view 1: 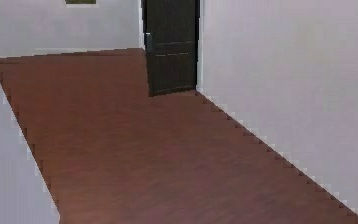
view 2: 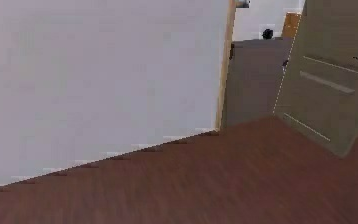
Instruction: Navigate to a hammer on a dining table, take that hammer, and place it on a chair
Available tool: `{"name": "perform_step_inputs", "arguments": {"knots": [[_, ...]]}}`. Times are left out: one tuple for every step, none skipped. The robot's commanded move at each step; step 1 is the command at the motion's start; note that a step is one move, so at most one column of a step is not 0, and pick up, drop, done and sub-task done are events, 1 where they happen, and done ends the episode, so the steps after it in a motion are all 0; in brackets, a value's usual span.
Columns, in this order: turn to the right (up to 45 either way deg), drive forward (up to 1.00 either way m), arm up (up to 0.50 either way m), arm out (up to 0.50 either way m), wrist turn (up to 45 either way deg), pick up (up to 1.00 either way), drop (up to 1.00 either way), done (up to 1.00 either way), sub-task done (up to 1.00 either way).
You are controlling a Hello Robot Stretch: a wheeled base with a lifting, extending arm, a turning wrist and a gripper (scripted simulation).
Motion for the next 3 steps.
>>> {"name": "perform_step_inputs", "arguments": {"knots": [[-15.0, 0.0, 0.0, 0.0, 0.0, 0.0, 0.0, 0.0, 0.0], [0.0, 1.0, 0.0, 0.0, 0.0, 0.0, 0.0, 0.0, 0.0], [-6.0, 0.0, 0.0, 0.0, 0.0, 0.0, 0.0, 0.0, 0.0]]}}
